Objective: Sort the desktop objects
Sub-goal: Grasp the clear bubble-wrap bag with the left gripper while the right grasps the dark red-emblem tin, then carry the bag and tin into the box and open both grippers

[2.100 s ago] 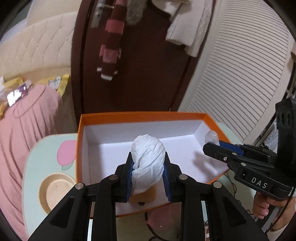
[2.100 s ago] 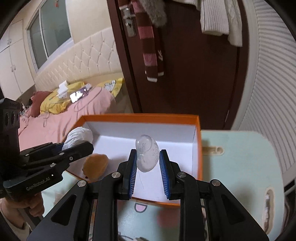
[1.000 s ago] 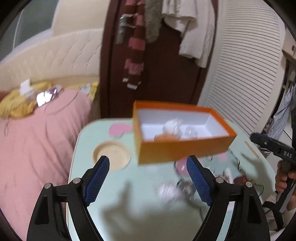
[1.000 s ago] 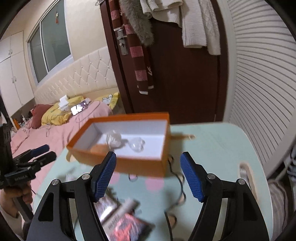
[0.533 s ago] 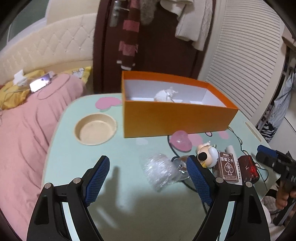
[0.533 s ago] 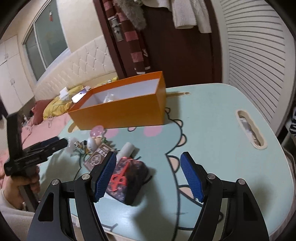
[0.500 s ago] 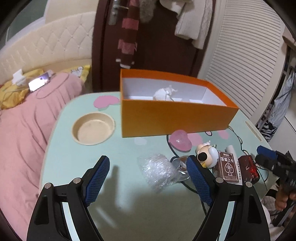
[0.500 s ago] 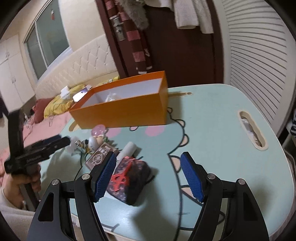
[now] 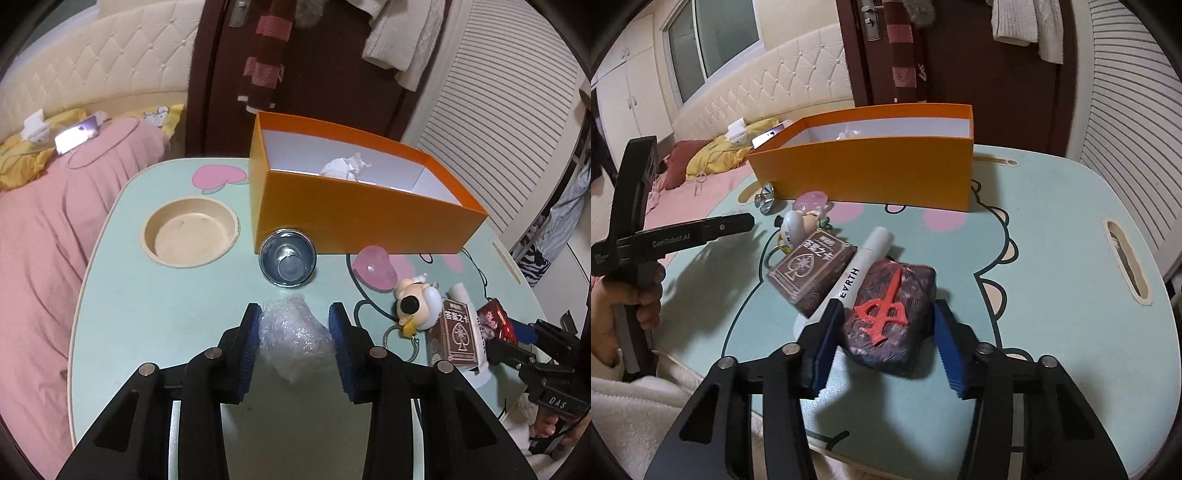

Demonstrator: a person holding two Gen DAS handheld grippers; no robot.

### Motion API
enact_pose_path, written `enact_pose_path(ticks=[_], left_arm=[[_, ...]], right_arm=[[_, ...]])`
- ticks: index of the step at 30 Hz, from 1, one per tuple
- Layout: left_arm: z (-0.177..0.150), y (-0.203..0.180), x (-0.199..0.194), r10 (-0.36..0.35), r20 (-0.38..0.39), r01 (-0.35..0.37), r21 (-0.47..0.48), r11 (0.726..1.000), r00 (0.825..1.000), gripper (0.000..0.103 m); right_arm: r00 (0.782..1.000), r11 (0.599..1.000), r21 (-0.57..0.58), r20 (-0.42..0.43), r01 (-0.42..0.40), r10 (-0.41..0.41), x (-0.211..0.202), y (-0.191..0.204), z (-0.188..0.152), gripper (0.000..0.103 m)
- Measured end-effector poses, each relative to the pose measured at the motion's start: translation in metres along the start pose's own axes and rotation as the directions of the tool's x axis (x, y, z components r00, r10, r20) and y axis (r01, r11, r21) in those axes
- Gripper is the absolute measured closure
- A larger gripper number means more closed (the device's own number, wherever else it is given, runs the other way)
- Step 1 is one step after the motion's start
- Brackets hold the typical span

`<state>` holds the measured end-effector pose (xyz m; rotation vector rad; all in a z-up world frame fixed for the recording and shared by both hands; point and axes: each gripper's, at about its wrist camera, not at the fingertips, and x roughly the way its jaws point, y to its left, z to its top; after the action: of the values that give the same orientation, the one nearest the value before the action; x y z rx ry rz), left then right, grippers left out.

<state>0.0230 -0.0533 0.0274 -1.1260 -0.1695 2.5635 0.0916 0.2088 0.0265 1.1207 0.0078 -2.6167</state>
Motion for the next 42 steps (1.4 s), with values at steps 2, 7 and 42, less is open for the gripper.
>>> enact_pose_path(ticks=[2,7,42], left_arm=[[-0.002,-0.001,-0.003,-0.006,0.004,0.006,-0.002,1.000,1.000,0.068],[-0.006,-0.005,-0.006,-0.001,0.007,0.001,0.018,1.000,1.000,0.068],[0.103,-0.038,0.016,-0.053,0.099,0.046,0.068,0.997,0.994,0.068]], right_arm=[[1.000,1.000,0.009,0.005,0.000,0.000,-0.002,-0.002,0.001,0.060],[1.000,0.999,0.033,0.012,-0.006,0.006,-0.004,-0.009,0.003,0.061],[0.990,0.999,0.039,0.137,-0.021,0.016,0.031,-0.011,0.138,0.061]])
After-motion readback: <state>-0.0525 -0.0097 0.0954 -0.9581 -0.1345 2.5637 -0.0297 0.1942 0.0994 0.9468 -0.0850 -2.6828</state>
